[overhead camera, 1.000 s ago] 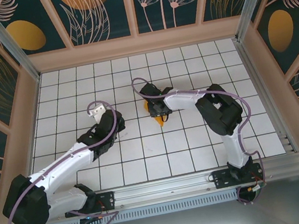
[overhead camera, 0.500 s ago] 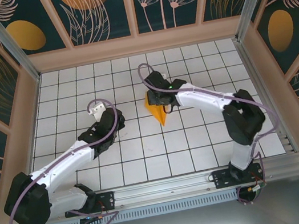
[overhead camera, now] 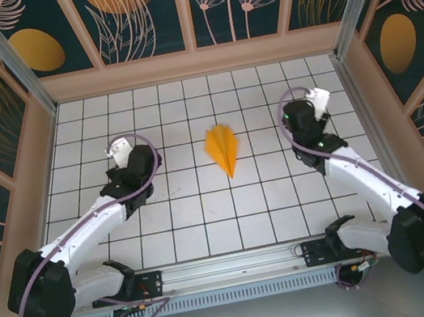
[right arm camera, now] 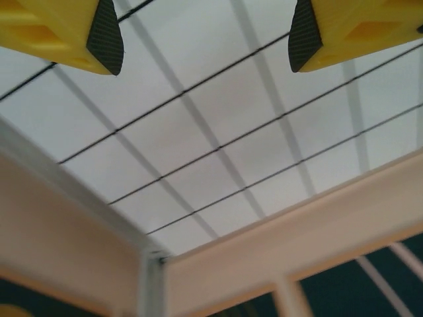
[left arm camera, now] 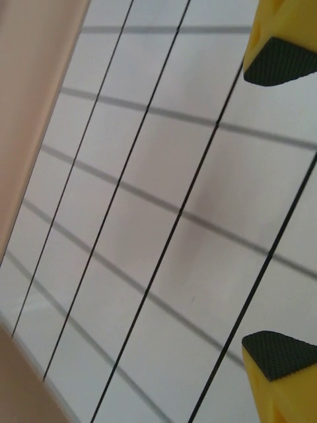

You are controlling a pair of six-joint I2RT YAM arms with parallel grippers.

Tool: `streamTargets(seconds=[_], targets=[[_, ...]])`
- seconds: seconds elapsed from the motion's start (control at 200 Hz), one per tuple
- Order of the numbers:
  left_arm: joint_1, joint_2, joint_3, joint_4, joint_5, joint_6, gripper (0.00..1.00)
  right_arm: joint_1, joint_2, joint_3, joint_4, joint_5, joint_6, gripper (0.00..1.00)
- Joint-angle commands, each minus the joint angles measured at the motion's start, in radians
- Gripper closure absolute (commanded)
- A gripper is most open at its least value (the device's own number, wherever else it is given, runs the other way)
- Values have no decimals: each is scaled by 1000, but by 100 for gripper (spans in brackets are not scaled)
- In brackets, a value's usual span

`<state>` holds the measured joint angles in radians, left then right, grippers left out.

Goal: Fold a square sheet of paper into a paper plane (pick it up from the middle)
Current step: Reset both arms

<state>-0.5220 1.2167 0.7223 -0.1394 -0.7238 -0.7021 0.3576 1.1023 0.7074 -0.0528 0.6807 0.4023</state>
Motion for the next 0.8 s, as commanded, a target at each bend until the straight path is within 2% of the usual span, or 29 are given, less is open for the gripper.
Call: streamTargets(seconds=[0.0, 0.085, 0.175, 0.26, 0.365, 0.435, 0.505, 0.656, 0.731, 0.796], targets=[[84, 11, -9, 57, -67, 65, 1, -93, -20, -156, 320, -39, -198, 29], [149, 34, -31, 139, -67, 120, 1, -195, 14, -214, 397, -207, -241, 29], [202, 41, -71, 231, -65, 150, 1, -262, 81, -269, 506, -302, -266, 29], [234, 40, -129, 369, -53, 232, 1, -280, 146, -308, 621, -346, -319, 29], [247, 65, -215, 608, -94, 374, 1, -297, 232, -352, 787, -399, -366, 29], [257, 81, -199, 625, -95, 426, 1, -309, 282, -390, 935, -454, -390, 29], [258, 96, -224, 726, -91, 484, 1, -318, 314, -381, 987, -522, -411, 30], [270, 159, -303, 973, -17, 571, 1, -362, 410, -447, 1238, -661, -407, 30], [275, 210, -312, 1026, 17, 628, 1, -392, 450, -503, 1376, -732, -400, 30], [280, 265, -365, 1191, 36, 691, 1, -387, 430, -500, 1334, -762, -418, 30]])
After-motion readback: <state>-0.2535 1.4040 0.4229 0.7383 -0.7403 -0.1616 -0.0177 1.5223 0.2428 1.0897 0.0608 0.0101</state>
